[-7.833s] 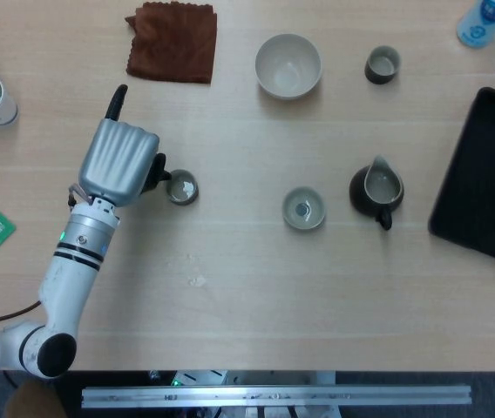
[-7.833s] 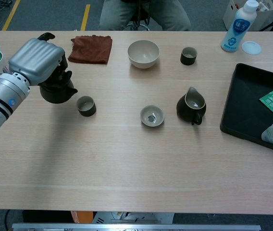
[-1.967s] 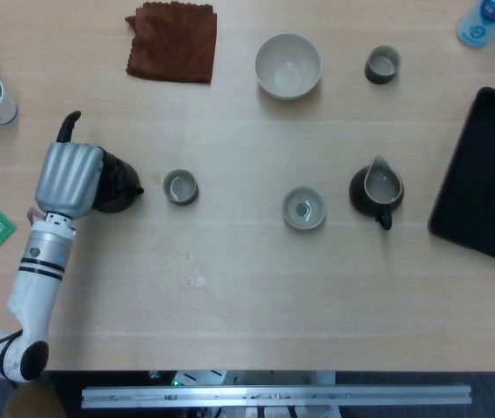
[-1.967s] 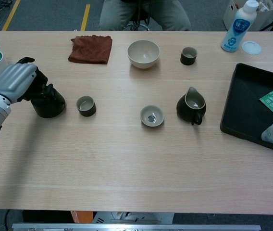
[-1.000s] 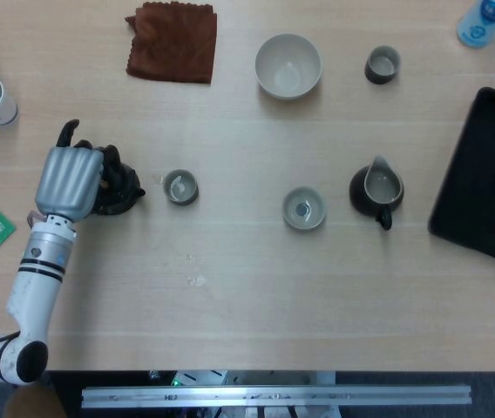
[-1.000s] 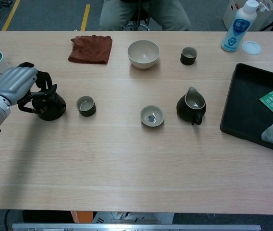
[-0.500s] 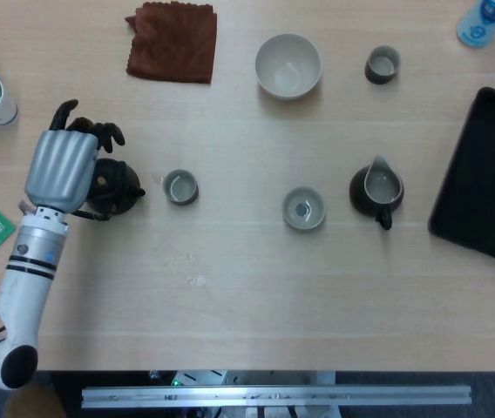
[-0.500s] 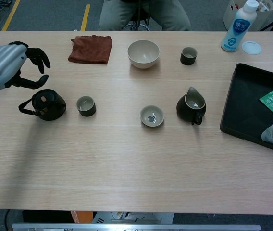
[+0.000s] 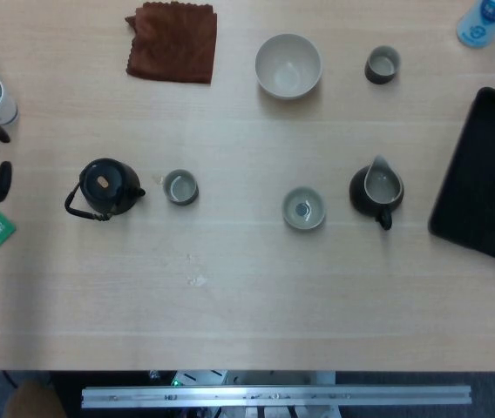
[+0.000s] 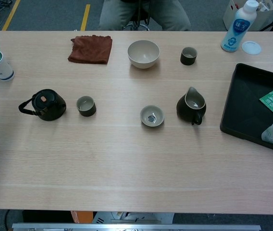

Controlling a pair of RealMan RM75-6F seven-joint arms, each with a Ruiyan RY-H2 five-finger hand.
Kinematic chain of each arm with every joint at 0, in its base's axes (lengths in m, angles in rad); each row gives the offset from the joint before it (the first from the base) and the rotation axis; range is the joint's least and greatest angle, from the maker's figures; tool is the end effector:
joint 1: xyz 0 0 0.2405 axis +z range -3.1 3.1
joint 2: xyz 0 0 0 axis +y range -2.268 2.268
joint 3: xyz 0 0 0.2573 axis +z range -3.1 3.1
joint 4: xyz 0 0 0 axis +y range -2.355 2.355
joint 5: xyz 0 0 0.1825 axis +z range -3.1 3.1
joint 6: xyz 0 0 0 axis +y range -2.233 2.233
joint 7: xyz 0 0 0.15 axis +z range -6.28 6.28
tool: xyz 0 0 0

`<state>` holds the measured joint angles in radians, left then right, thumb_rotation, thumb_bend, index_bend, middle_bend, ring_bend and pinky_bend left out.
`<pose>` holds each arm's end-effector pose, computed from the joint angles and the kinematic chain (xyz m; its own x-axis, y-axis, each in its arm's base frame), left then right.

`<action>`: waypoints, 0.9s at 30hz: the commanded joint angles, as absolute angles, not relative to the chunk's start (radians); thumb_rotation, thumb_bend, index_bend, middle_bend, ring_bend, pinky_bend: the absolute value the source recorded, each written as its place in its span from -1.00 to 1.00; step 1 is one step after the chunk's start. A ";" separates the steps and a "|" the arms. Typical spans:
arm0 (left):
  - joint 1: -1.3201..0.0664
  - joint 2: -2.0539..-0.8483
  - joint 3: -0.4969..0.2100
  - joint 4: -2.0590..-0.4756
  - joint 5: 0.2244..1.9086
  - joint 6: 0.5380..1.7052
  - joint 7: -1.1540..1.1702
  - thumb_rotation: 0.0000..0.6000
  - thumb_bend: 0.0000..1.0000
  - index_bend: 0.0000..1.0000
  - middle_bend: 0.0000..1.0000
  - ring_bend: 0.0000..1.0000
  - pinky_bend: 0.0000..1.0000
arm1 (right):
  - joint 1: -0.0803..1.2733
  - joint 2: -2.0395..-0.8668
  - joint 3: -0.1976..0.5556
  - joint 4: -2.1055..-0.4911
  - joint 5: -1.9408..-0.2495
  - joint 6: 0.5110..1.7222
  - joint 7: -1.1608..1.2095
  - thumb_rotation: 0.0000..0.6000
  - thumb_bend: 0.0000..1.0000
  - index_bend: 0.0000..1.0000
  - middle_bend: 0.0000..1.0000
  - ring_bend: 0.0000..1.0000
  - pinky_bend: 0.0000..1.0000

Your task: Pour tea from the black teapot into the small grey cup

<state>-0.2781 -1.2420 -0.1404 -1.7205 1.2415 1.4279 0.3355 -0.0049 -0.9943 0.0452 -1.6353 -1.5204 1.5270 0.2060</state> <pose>-0.2616 0.2497 0.1521 0.4474 -0.0274 0.8939 0.8940 0.0407 -0.4462 -0.3119 -0.1565 0.2255 0.2994 0.0096 0.9541 -0.9530 0.0508 0.2986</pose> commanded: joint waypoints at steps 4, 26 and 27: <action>-0.174 -1.173 -0.106 -1.774 1.279 1.554 0.286 1.00 -0.25 -0.19 -0.03 -0.30 -0.72 | -0.003 -0.994 0.043 -1.646 -1.524 1.526 0.193 1.00 -1.00 -0.14 -0.27 -0.58 -0.54; -0.048 -1.114 -0.031 -1.871 1.394 1.645 0.304 1.00 -0.25 -0.19 -0.04 -0.30 -0.72 | 0.031 -0.990 -0.014 -1.679 -1.675 1.509 0.175 1.00 -1.00 -0.14 -0.27 -0.58 -0.54; -0.046 -1.114 -0.030 -1.873 1.393 1.643 0.311 1.00 -0.25 -0.19 -0.04 -0.30 -0.72 | 0.030 -0.990 -0.014 -1.681 -1.676 1.513 0.174 1.00 -1.00 -0.14 -0.27 -0.58 -0.54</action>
<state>-0.0474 -1.1134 -0.0304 -1.8717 1.3939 1.6437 0.3070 0.0298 -0.9902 -0.0122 -1.6788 -1.6744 1.5102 0.1752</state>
